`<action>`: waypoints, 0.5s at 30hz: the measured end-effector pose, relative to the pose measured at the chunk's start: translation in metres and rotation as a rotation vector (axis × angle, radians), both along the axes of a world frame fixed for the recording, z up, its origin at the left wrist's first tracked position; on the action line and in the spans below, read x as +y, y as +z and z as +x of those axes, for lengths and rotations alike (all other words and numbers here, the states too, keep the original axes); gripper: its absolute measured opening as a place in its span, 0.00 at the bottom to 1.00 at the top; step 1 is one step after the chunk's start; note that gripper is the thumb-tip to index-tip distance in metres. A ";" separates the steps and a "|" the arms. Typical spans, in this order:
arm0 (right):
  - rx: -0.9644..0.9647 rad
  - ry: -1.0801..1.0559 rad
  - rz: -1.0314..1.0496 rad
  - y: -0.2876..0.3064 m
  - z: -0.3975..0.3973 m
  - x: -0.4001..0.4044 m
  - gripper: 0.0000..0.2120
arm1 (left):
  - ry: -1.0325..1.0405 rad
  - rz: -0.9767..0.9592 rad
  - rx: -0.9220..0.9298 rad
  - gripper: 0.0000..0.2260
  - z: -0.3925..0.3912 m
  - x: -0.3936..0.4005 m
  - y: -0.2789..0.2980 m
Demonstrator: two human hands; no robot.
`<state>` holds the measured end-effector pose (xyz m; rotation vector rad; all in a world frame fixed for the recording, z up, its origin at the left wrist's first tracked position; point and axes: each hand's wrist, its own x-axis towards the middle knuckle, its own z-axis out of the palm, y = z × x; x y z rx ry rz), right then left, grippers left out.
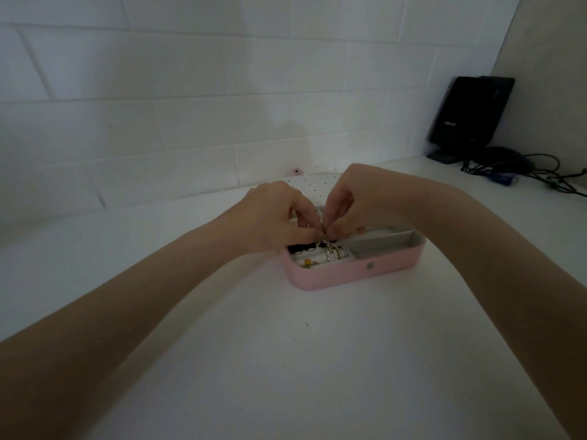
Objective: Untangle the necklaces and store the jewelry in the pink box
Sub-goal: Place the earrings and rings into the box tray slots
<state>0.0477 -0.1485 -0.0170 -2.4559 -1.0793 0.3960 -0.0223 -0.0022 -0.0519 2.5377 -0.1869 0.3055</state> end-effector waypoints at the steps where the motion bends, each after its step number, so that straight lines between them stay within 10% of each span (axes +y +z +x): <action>1: -0.022 -0.002 -0.016 0.000 0.000 0.000 0.06 | -0.005 0.000 0.007 0.08 0.000 -0.001 0.001; 15: -0.064 0.018 -0.077 -0.001 0.000 -0.001 0.03 | -0.029 -0.021 0.033 0.10 0.001 -0.001 0.001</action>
